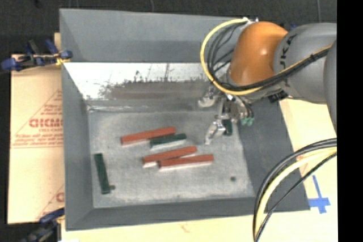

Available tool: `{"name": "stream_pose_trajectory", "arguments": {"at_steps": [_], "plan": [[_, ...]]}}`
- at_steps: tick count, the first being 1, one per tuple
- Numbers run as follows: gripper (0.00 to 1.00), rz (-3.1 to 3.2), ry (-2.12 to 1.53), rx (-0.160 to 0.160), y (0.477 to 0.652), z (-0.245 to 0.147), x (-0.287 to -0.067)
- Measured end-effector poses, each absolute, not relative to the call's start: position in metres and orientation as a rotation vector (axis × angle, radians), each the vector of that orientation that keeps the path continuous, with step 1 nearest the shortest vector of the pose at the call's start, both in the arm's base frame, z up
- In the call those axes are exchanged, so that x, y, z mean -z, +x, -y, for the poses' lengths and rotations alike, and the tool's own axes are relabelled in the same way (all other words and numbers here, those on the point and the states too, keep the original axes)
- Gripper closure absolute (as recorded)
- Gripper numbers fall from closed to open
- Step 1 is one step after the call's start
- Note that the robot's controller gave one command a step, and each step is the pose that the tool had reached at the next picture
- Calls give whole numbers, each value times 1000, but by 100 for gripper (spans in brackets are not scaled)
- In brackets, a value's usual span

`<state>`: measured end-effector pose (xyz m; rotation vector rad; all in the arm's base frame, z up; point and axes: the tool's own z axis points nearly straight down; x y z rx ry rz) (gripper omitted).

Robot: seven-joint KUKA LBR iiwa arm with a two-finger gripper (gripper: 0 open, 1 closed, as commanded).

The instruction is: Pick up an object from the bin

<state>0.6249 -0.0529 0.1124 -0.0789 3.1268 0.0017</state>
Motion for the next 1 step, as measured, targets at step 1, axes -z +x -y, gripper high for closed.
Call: {"name": "stream_pose_trajectory", "arguments": {"at_steps": [1], "plan": [[0, -3128, -285, 1, 617, 54, -112]]}}
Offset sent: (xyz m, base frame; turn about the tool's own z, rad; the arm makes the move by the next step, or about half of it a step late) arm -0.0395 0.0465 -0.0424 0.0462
